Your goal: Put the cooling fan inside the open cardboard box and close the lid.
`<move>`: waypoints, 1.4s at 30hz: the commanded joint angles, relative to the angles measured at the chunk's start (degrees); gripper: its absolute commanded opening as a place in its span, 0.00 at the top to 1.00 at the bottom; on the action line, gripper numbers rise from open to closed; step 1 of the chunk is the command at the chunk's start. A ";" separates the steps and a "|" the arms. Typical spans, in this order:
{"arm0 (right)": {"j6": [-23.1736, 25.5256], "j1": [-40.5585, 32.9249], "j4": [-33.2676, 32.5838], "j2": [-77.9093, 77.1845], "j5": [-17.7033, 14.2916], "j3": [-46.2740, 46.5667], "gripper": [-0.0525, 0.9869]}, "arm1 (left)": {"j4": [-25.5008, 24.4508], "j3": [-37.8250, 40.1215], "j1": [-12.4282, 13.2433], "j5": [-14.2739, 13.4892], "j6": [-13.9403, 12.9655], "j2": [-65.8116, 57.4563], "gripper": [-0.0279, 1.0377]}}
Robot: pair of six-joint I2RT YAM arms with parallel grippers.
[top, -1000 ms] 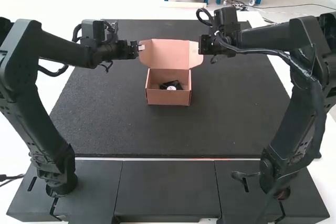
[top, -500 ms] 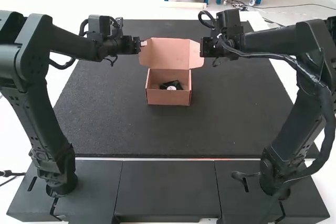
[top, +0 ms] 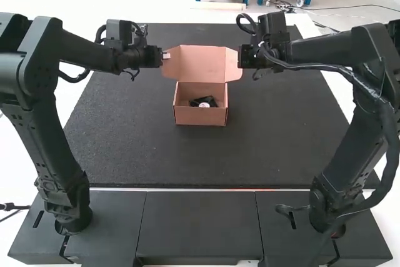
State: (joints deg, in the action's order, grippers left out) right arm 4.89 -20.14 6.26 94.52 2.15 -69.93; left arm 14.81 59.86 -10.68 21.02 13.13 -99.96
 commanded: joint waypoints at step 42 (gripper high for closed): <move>3.29 -4.03 0.24 -1.36 1.71 0.85 0.96 | -12.70 4.13 -5.41 1.13 -0.38 8.73 0.48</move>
State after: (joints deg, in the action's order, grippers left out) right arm 7.94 -23.83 7.35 94.52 2.79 -70.37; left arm 1.48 64.45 -15.66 21.71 12.91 -93.03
